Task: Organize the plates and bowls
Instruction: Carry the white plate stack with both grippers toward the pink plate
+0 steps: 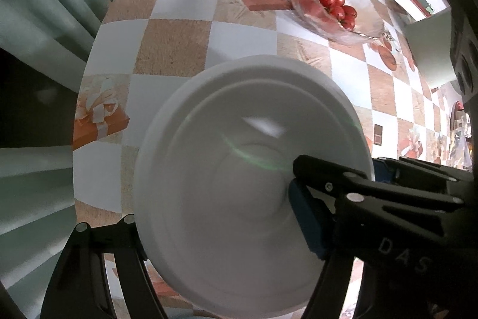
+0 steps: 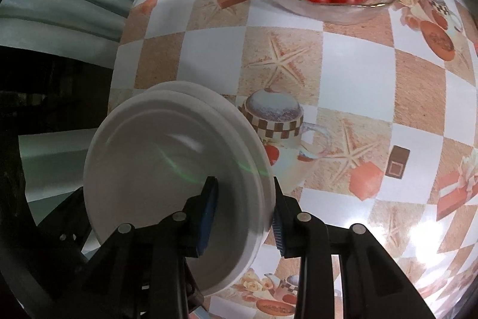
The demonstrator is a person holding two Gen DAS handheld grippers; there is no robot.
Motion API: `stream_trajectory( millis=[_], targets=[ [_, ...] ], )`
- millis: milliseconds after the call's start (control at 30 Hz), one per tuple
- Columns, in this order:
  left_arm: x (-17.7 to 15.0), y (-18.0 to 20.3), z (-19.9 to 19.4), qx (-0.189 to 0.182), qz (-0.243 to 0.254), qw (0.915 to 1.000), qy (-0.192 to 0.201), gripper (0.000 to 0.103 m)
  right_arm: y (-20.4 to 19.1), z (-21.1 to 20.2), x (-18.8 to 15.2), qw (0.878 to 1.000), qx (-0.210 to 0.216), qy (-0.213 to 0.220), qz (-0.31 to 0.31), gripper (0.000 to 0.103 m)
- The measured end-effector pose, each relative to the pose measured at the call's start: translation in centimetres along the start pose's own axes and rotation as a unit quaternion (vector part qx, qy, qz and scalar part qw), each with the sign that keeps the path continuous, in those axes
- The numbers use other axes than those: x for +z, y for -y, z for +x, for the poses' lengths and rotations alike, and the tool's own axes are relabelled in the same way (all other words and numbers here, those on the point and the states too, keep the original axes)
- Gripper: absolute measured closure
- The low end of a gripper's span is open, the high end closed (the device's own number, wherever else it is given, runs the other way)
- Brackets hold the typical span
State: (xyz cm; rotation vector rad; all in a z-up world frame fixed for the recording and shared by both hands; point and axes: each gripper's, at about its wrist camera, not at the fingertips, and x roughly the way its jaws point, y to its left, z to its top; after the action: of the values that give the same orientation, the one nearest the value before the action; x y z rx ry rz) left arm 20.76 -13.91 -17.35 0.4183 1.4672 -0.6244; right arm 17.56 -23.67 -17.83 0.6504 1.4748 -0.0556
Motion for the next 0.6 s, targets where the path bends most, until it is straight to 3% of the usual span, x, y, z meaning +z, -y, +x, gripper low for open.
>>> stream_trajectory(
  millis=[600],
  targets=[
    [-3.8, 5.7, -2.3, 0.008, 0.016, 0.9998, 0.008, 0.026, 4.0, -3.9, -4.6, 1.0, 0.013, 0.004, 0.001, 0.067]
  ],
)
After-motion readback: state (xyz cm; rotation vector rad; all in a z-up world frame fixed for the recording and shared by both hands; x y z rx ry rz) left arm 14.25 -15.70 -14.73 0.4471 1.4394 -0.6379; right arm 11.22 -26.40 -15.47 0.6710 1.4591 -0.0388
